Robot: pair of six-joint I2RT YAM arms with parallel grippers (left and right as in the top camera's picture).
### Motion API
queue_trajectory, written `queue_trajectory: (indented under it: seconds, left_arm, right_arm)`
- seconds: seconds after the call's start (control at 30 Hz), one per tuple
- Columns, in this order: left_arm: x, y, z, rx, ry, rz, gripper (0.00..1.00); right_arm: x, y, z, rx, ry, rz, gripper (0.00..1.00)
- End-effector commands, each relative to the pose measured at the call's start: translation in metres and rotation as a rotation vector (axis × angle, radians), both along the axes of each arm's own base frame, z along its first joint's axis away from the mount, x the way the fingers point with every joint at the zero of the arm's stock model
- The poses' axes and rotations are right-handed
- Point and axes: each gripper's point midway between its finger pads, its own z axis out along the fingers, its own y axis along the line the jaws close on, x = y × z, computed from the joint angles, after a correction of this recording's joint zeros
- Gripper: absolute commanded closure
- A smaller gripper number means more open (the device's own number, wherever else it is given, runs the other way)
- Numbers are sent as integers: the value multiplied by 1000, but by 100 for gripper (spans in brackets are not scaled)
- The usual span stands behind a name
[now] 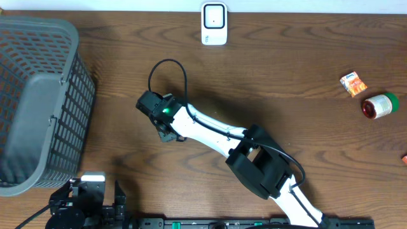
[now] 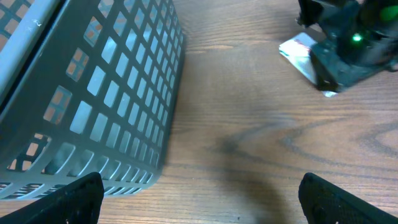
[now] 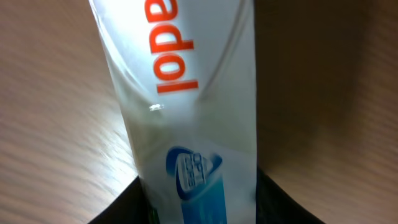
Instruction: Scan the item barcode
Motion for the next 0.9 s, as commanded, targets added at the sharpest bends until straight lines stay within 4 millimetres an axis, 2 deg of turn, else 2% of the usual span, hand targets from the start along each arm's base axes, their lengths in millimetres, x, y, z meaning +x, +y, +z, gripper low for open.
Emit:
queue_trajectory:
  seconds: [0.0, 0.03, 0.1, 0.2, 0.27, 0.33, 0.4, 0.53, 0.6, 0.63, 0.7, 0.77, 0.87]
  left_arm:
    - [0, -2, 2, -5, -8, -9, 1]
    - [0, -2, 2, -5, -8, -9, 1]
    - [0, -1, 2, -5, -8, -9, 1]
    - [0, -1, 2, -5, -8, -9, 1]
    - [0, -1, 2, -5, -8, -9, 1]
    - [0, -1, 2, -5, -8, -9, 1]
    - [0, -1, 2, -5, -8, -9, 1]
    - [0, -1, 2, -5, -8, -9, 1]
    - [0, -1, 2, -5, -8, -9, 1]
    - [0, -1, 2, -5, -8, -9, 1]
    - [0, -1, 2, -5, -8, -9, 1]
    - [-1, -1, 2, -5, -8, -9, 1]
    - [0, -2, 2, -5, -8, -9, 1]
  right_arm:
    - [-8, -69, -26, -363, 15, 138, 63]
    - [-3, -95, -14, -507, -26, 155, 63]
    - [1, -121, 2, -662, -63, 181, 59]
    - [-1, -145, 21, -812, -56, 222, 46]
    - [4, -150, 34, -858, -110, 213, 39]
    - [4, -137, 37, -761, -125, 180, 32]
    - [2, -122, 40, -642, -124, 150, 31]
    - [0, -71, 62, -264, -98, 89, 34]
    - [0, -52, 75, -118, -78, 78, 44]
    - [2, -42, 83, -36, -70, 67, 57]
    - [8, -38, 90, 20, -78, 20, 72]
    - [18, -41, 93, 48, -92, -47, 97]
    - [42, -53, 83, 98, -72, -187, 99]
